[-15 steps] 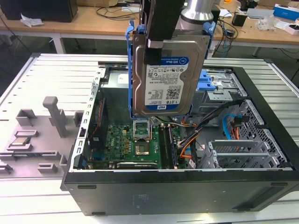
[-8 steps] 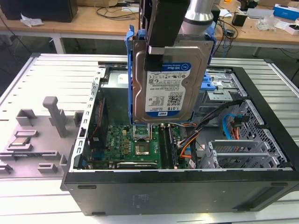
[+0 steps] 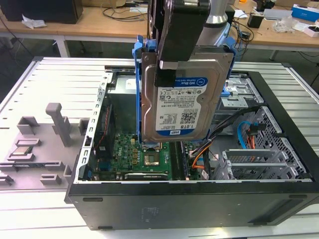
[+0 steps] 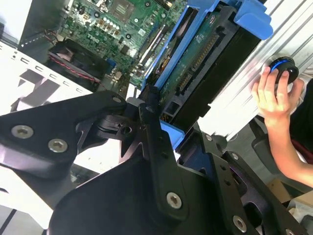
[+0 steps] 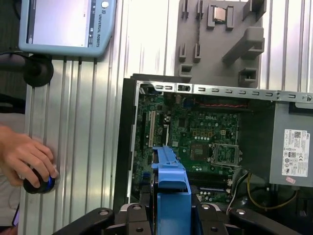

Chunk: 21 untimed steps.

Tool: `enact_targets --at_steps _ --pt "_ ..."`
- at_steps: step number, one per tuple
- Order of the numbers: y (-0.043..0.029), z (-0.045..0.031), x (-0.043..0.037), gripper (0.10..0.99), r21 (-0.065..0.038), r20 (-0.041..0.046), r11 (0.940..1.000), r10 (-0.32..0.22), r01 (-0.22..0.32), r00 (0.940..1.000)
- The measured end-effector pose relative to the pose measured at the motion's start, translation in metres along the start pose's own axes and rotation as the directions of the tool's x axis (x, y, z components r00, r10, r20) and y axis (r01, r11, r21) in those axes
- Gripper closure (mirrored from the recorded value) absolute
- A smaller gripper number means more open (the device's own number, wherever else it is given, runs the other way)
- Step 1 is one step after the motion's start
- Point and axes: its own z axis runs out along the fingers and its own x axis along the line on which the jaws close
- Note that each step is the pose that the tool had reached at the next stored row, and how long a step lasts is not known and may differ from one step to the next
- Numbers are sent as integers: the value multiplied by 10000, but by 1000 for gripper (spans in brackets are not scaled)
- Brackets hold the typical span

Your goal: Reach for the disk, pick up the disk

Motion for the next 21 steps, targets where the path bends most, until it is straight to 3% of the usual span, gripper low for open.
enact_targets --at_steps 21 --pt "28 26 487 722 -1 -1 10000 0 0 10000"
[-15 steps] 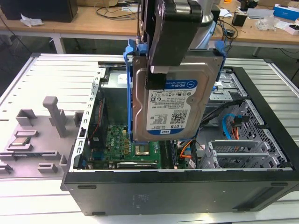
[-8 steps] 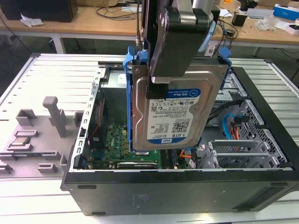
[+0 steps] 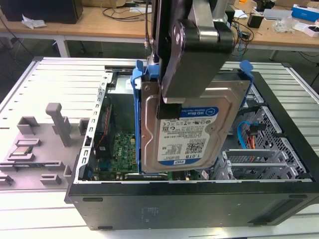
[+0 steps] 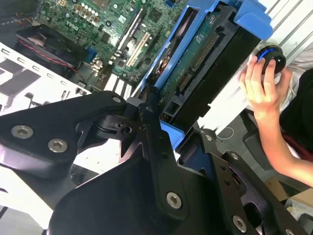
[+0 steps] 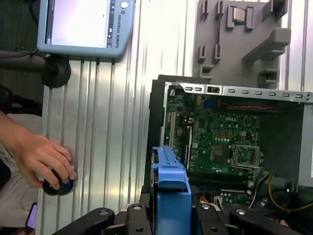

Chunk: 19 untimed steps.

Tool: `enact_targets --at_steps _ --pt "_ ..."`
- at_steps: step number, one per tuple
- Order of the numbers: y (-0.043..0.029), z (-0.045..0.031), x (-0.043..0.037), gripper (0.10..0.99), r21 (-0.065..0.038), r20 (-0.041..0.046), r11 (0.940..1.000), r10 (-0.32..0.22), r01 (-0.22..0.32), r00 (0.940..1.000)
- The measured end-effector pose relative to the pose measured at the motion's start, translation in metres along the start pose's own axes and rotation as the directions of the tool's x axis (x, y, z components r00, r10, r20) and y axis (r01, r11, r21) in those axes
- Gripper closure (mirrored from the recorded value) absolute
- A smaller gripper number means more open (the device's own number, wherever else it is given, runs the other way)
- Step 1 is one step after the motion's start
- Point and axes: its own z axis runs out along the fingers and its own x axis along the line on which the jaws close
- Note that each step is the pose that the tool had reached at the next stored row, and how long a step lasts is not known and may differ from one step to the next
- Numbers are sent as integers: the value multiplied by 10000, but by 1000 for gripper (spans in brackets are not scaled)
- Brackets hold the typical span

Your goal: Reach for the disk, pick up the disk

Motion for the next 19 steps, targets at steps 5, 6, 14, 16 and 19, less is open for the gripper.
enact_targets --at_steps 5,6,14,16,19 --pt "1 7 47 722 11 195 10000 -2 2 9998" --pt "1 8 47 722 18 315 10000 -2 2 9995" --pt "-138 84 13 722 -3 366 10000 5 -5 9993" --pt "-221 89 -9 722 -5 364 10000 5 -5 9993" --pt "-319 87 -32 722 -5 364 10000 5 -5 9993"
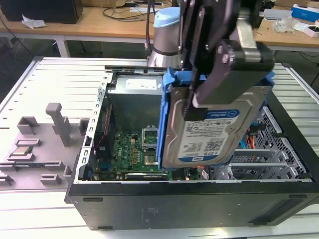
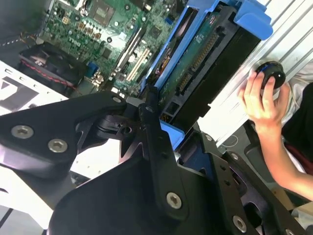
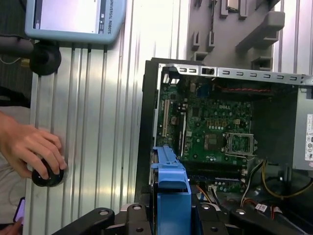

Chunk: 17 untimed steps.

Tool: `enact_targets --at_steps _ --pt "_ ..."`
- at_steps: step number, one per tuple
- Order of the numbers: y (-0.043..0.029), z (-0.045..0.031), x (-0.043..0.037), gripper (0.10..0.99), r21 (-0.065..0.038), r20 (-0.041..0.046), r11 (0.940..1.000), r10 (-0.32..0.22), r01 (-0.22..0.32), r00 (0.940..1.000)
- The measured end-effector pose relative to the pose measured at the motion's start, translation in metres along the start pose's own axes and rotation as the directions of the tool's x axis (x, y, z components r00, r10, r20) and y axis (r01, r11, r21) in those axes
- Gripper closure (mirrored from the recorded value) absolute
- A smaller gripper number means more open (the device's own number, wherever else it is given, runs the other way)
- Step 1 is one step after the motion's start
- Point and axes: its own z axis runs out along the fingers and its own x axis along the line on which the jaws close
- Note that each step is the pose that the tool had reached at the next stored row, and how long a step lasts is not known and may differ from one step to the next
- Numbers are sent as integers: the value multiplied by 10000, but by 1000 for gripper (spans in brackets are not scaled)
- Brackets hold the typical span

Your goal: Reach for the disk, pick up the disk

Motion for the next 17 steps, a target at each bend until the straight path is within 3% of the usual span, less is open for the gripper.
enact_targets --at_steps 17 --pt "-437 -3 -93 722 0 -5 10000 1 -1 10000"
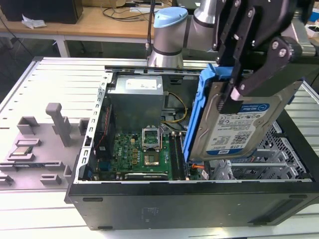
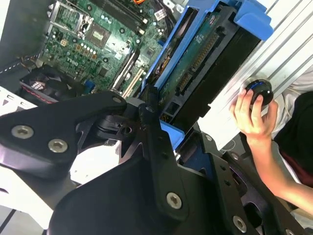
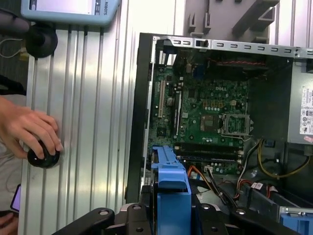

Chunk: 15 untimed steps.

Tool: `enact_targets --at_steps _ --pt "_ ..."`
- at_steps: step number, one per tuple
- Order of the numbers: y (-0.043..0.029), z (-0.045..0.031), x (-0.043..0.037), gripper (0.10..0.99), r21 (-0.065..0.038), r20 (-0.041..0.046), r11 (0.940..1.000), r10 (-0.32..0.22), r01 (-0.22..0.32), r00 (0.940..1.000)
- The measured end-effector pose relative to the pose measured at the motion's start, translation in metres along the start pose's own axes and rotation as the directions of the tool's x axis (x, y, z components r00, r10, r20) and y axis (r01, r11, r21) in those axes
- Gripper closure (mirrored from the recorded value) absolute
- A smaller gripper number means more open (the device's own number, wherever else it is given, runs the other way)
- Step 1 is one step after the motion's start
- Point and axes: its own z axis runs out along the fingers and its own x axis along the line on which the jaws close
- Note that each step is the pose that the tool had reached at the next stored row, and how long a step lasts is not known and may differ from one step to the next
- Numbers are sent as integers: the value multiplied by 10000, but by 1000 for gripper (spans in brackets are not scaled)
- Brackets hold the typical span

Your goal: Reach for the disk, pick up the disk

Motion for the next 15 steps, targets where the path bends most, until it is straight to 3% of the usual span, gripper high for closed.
enact_targets --at_steps 8,10,15 --pt "-204 2 -34 722 0 -1 10000 -1 1 10000" --pt "-288 5 -49 722 -1 -4 10000 -1 1 10000" --pt "-372 42 -61 722 -10 -3 10000 0 0 10000"
